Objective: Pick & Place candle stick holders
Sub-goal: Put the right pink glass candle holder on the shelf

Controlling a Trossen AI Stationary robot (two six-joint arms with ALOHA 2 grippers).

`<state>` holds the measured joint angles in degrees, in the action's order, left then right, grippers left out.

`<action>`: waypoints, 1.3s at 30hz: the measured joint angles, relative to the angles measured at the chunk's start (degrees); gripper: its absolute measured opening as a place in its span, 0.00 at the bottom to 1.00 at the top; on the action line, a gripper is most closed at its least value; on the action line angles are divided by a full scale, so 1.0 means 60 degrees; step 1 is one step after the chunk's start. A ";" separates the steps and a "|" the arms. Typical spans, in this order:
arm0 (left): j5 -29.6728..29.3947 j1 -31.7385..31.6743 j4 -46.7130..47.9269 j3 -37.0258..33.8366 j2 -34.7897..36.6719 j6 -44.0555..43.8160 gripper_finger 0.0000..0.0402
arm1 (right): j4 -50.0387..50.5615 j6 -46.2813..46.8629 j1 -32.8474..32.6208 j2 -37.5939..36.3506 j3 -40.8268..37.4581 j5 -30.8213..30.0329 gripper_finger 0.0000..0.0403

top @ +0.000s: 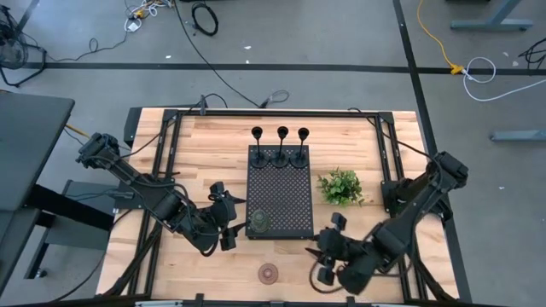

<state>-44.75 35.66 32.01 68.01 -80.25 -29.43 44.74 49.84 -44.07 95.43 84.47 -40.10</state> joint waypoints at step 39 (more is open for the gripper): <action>-0.0004 -0.0022 0.0151 0.0006 0.0000 0.0007 0.74 | -0.3467 -0.3146 0.3472 0.0778 -0.0331 0.2540 0.32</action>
<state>-44.77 35.53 32.91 68.05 -80.25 -29.39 23.93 30.96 -23.24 100.10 82.48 -24.86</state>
